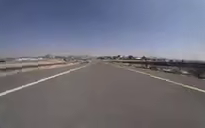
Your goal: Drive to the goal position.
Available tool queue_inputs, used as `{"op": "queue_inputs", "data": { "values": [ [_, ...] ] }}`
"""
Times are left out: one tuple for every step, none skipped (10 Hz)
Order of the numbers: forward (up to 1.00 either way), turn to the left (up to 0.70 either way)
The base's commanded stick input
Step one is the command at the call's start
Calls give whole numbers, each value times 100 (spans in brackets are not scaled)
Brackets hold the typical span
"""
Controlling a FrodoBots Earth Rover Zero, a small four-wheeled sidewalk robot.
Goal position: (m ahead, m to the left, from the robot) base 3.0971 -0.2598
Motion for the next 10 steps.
{"op": "queue_inputs", "data": {
  "values": [
    [100, 0],
    [100, 0],
    [100, 0],
    [100, 0],
    [100, 0],
    [100, 0],
    [100, 0],
    [100, 0],
    [100, 0],
    [100, 0]
  ]
}}
